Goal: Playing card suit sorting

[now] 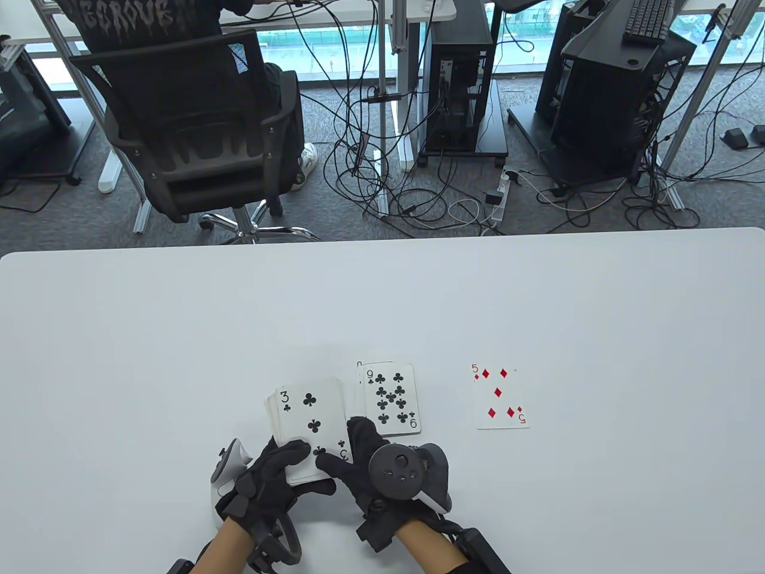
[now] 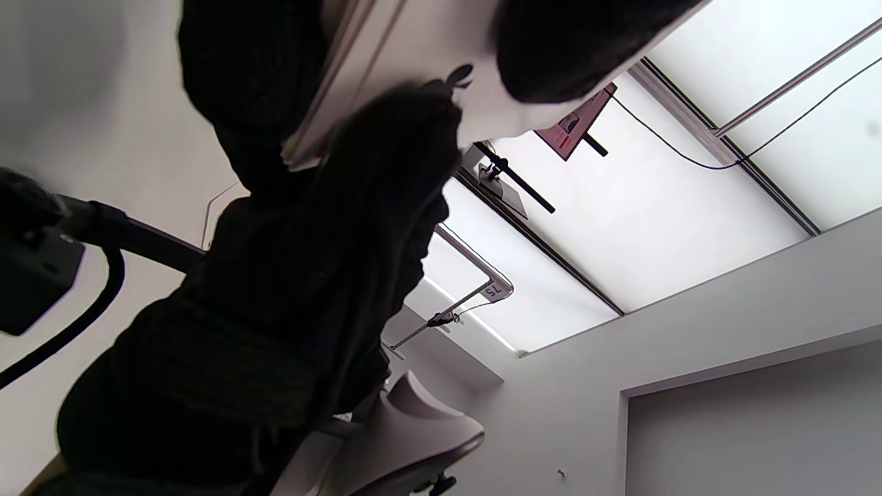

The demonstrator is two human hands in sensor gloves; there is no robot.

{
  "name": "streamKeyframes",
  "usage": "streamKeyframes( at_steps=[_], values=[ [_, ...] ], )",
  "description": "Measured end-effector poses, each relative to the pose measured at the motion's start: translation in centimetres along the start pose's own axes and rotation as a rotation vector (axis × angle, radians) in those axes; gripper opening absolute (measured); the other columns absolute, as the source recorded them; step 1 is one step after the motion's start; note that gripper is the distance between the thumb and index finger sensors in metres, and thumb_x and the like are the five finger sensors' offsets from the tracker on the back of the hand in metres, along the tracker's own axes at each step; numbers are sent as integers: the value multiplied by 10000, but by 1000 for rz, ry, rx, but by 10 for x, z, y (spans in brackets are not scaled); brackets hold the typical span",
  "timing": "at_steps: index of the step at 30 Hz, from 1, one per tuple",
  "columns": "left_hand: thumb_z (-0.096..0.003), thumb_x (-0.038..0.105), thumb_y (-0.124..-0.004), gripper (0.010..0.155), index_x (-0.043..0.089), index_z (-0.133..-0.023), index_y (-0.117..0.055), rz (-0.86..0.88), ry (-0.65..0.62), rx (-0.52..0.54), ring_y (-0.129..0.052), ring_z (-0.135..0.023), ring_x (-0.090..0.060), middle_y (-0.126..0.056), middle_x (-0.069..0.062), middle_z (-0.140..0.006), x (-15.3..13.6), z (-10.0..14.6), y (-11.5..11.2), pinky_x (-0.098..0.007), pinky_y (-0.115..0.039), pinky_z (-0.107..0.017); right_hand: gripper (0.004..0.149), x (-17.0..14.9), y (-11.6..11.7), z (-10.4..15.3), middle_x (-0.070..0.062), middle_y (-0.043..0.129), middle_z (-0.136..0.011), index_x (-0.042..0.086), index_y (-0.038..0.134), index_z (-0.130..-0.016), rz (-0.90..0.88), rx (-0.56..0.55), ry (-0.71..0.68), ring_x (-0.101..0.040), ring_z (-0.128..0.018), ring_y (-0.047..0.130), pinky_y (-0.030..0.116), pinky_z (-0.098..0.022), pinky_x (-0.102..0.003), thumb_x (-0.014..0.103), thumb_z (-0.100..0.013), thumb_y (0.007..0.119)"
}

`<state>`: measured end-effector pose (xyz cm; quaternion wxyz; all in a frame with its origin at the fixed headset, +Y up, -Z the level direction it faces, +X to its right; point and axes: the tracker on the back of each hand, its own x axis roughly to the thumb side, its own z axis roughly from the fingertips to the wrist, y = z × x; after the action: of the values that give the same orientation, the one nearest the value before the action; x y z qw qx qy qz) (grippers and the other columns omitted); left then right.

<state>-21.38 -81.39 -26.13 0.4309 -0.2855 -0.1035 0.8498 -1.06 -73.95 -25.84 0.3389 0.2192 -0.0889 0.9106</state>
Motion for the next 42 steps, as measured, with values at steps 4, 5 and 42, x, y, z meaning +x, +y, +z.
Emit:
streamKeyframes(
  at_steps=[4,5,42],
  values=[
    [-607,457,-718,608,396,-1085,-346,-31,7,-20,-650,-1018,-316,-488,51,-1157,2,0,-6,-424,-806,-576,621,-9,-5,0,-162,887,-531,-76,630,-794,-168,-14,53,-257,-340,978,862,-296,-470,436,-462,743],
    [-607,458,-719,610,396,-1085,-345,-32,4,-28,-648,-1019,-314,-486,50,-1158,2,0,-7,-424,-806,-577,578,-12,-6,0,-158,899,-505,-65,660,-773,-206,-20,66,-254,-314,983,865,-281,-467,416,-464,745],
    [-612,447,-703,605,390,-1088,-335,44,-48,-4,-654,-1031,-309,-482,49,-1159,6,1,-9,-416,-816,-574,414,-106,-23,-33,-80,954,-342,-112,766,-701,-108,6,684,-166,-135,989,886,-148,-388,255,-538,665]
  ],
)
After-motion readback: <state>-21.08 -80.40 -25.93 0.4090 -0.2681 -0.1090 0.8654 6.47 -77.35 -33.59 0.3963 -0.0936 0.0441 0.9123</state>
